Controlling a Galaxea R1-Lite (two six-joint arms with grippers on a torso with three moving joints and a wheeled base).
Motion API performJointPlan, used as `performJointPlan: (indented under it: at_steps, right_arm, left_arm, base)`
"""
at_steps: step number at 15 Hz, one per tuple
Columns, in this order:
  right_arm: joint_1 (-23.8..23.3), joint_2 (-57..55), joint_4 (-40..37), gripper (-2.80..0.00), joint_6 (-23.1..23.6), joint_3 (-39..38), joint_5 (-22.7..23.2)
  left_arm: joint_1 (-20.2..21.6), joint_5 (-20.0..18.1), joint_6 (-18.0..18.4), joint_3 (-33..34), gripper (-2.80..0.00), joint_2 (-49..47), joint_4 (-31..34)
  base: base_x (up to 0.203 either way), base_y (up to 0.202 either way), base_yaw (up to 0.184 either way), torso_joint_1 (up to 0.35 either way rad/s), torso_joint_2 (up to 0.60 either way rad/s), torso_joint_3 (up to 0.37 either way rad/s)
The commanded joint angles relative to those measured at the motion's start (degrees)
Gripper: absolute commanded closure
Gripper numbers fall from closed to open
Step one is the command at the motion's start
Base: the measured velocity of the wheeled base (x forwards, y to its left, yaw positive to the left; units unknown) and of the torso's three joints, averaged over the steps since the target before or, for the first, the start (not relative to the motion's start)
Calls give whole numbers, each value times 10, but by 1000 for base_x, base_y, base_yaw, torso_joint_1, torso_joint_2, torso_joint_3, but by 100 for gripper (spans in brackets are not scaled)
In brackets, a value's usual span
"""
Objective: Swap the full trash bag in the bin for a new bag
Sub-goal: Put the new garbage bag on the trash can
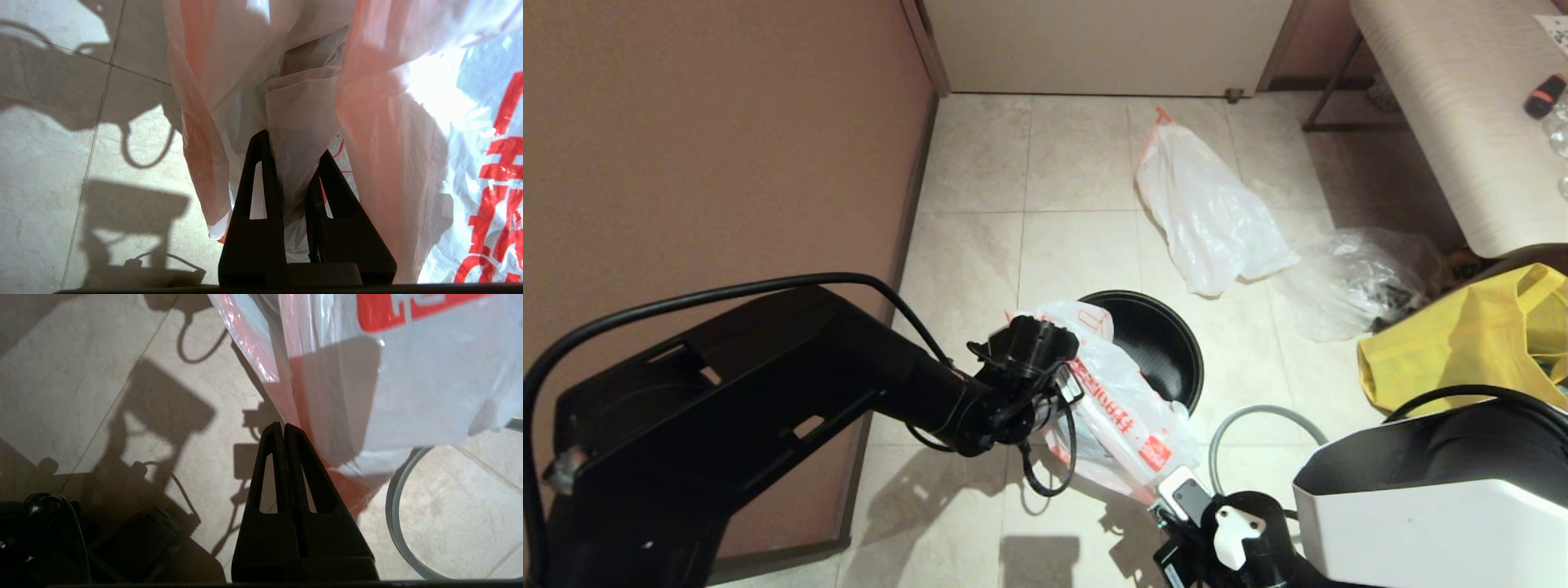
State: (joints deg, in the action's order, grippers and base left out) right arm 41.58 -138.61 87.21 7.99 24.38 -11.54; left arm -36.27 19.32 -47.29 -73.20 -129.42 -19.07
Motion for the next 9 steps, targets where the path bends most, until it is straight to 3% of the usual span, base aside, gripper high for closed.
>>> performJointPlan:
  at_steps: [1, 5, 9]
  right_arm:
    - [2, -14, 27, 0, 3, 11, -1]
    - [-5, -19, 27, 0, 3, 34, -7]
    - [-50, -20, 27, 0, 3, 112, -61]
  left_arm:
    - [0, 0, -3, 1, 0, -2, -1]
    - [-2, -12, -3, 11, 0, 4, -2]
    - [0, -13, -4, 14, 0, 7, -2]
  base:
    - [0, 0, 0, 0, 0, 0]
    - [0, 0, 0, 0, 0, 0]
    - [0, 0, 0, 0, 0, 0]
